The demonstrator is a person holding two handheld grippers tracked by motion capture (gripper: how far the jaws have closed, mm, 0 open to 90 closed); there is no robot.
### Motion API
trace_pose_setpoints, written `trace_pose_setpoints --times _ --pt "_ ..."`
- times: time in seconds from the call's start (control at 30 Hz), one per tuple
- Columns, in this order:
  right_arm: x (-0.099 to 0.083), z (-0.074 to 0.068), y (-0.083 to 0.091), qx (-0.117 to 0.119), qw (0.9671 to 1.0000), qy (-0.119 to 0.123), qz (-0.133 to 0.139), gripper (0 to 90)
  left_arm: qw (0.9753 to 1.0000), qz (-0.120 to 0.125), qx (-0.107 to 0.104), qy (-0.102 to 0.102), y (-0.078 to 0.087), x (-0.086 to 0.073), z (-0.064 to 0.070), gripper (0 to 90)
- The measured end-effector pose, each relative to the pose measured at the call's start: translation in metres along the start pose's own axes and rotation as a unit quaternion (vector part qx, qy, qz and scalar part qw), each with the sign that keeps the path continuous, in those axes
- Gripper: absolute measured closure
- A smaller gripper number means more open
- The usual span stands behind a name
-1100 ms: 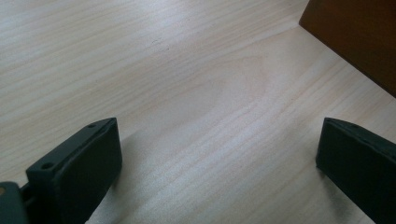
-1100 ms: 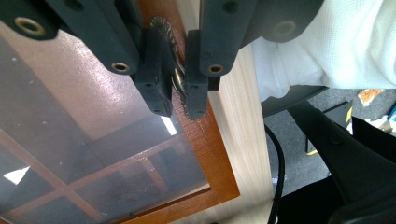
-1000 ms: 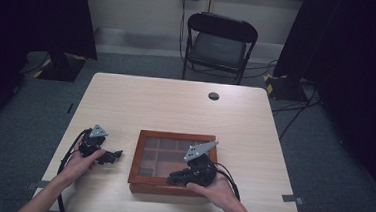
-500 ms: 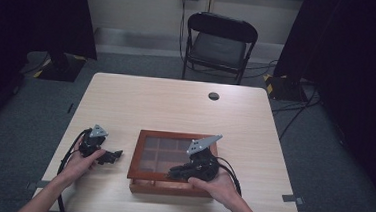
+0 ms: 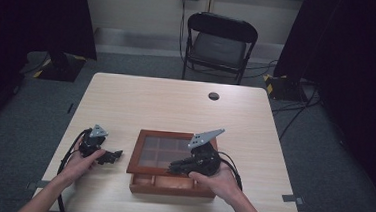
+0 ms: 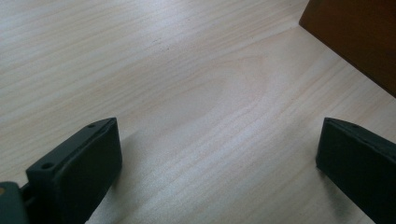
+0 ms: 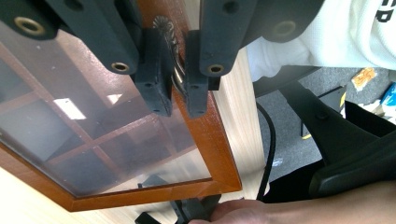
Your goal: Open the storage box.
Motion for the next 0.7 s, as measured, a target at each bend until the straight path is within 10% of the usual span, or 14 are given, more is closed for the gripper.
trace_pose_setpoints --times 0.7 --pt "0.015 0.001 0.005 -0.011 0.9999 -0.002 -0.004 81.6 1.0 0.0 -0.001 0.0 0.0 0.0 0.0 0.0"
Point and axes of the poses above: each handheld gripper's, and its own axes: y roughly backward along the jaws, x roughly out of its top, z roughly to its right, the point moved 5 cm from there along -y, roughly forward along the jaws, and after that the axes turned 12 degrees about z, right-handed, at the moved point
